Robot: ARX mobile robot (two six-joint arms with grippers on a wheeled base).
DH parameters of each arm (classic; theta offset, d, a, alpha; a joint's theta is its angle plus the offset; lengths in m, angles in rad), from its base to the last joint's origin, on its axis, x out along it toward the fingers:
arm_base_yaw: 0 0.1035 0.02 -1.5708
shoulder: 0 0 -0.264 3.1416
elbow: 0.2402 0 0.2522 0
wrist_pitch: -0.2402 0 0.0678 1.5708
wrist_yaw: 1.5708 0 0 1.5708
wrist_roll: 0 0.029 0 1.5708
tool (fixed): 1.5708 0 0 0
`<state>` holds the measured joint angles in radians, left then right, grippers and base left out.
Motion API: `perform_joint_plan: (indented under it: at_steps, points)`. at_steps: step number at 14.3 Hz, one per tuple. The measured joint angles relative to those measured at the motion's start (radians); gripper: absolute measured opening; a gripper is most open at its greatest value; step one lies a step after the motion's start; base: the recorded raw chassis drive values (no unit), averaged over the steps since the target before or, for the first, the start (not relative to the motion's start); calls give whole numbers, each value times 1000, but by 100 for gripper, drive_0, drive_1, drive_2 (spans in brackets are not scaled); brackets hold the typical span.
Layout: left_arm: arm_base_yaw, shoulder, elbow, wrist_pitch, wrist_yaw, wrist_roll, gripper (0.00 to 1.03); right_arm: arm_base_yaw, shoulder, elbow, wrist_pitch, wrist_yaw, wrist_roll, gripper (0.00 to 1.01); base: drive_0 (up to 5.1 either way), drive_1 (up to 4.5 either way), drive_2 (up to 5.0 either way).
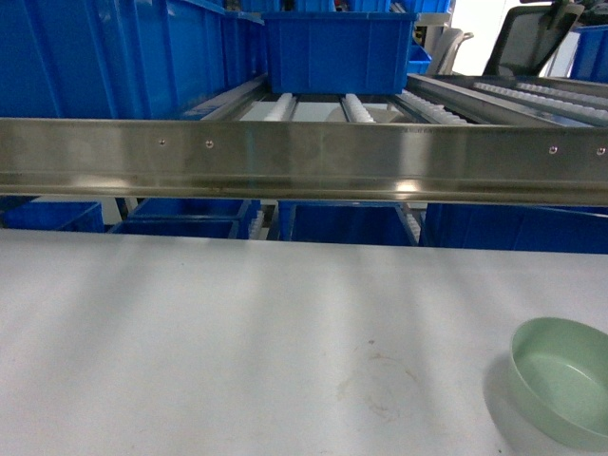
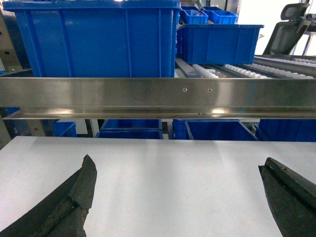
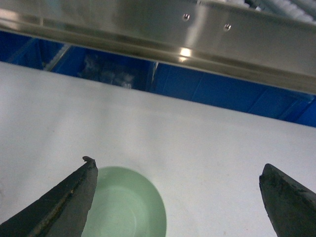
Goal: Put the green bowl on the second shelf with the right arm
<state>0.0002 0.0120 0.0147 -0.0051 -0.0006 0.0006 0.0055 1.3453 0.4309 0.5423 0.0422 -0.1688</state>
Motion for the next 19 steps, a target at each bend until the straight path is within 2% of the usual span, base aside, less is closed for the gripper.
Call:
perform_joint_plan:
  at_steps: [2, 3, 5, 8, 12, 15, 19]
  points:
    - [0, 0, 0, 0, 0, 0, 98, -6, 109, 97, -103, -33, -32, 98, 0, 0, 0]
    - [0, 0, 0, 0, 0, 0, 98, -6, 150, 121, -124, -30, -43, 98, 0, 0, 0]
    - [0, 0, 0, 0, 0, 0, 98, -3, 176, 143, -201, -31, -43, 98, 0, 0, 0]
    - [0, 0, 0, 0, 0, 0, 98, 1, 229, 159, -235, -33, -44, 98, 0, 0, 0]
    - [0, 0, 0, 0, 0, 0, 98, -2, 351, 160, -199, -29, -49, 98, 0, 0, 0]
    - [0, 0, 0, 0, 0, 0, 98, -46, 437, 161, -166, -27, -66, 98, 0, 0, 0]
    - [0, 0, 0, 0, 0, 0, 98, -113, 532, 178, -142, -39, -68, 98, 0, 0, 0]
